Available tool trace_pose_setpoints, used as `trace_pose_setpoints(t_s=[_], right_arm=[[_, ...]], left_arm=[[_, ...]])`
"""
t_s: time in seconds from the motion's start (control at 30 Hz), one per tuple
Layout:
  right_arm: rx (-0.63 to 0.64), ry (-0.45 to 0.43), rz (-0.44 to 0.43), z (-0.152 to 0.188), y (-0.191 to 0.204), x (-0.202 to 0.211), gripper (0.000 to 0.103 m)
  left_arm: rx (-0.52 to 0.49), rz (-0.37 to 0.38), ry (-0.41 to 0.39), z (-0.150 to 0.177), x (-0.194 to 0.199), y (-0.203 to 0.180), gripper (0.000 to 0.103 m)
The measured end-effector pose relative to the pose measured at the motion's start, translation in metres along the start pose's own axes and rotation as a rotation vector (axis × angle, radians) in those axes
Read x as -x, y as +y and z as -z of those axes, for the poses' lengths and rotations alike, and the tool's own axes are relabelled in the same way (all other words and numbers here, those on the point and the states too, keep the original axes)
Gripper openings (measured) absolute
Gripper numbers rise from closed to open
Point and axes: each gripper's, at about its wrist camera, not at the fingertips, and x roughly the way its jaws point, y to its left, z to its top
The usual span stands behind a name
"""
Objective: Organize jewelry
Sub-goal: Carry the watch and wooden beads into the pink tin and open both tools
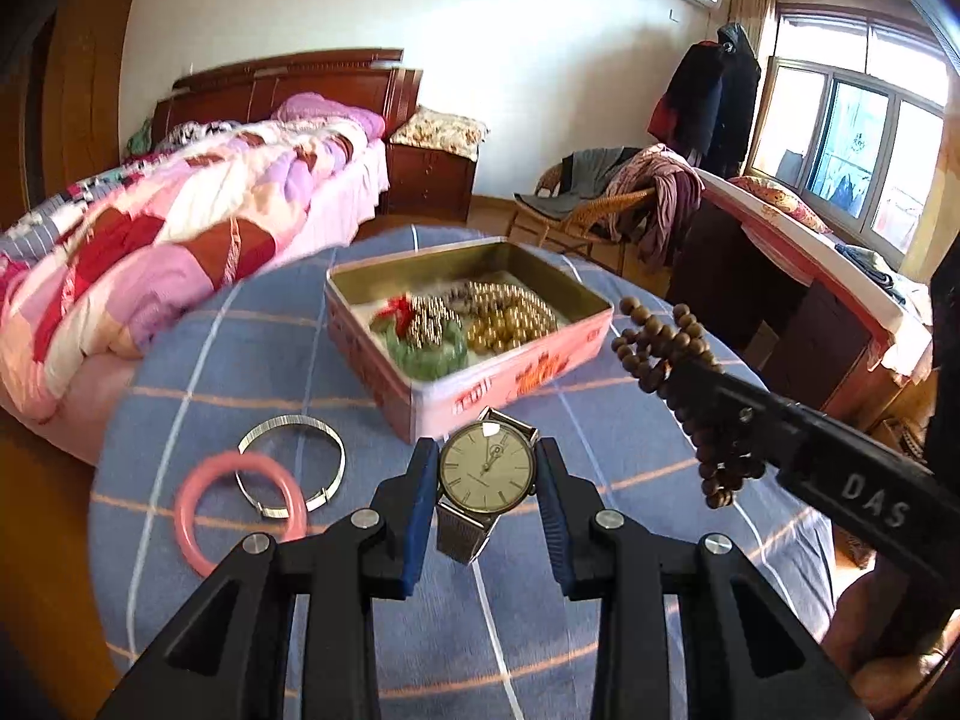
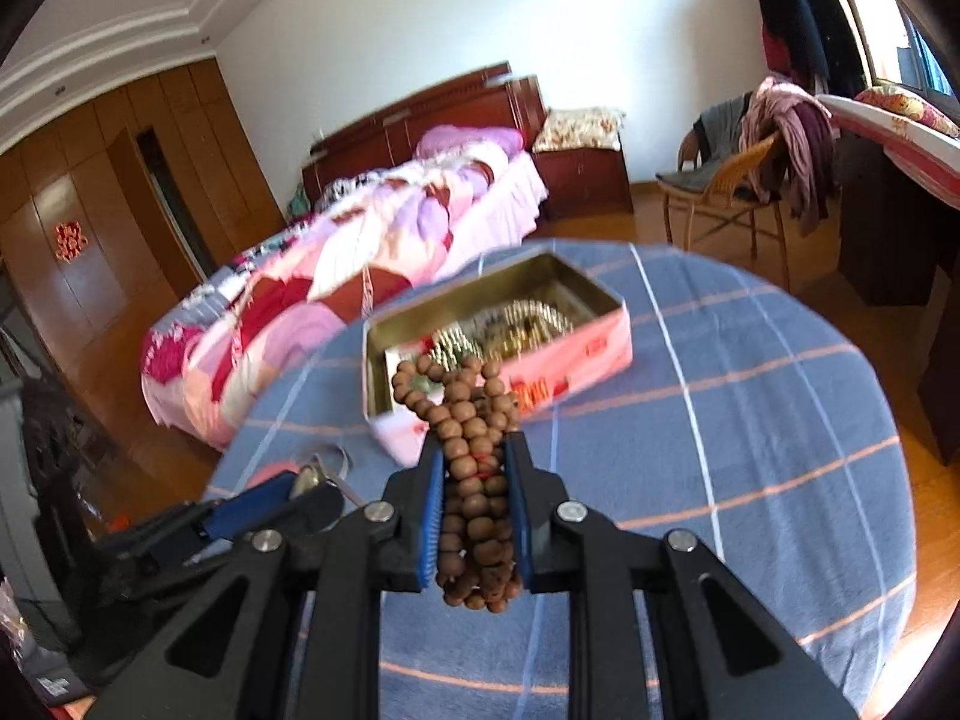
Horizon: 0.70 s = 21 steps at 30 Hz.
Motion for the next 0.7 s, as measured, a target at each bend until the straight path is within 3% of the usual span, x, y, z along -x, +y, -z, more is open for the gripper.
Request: trace_pose_setpoints(t_s=[0.4,0.7], right_arm=[[0.0,-0.102,0.02,-0.03,0.003,-0.002,0.023],[-0.036,-0.111,0.064,-0.039,-0.013,-0.025,0.023]], left_arm=[[0.049,-0.011,-0.07,-0.034,-0.014,0.008,0.033],[0.101,-0.007,-0.078,-0.046,-0.043,0.018,0.033]])
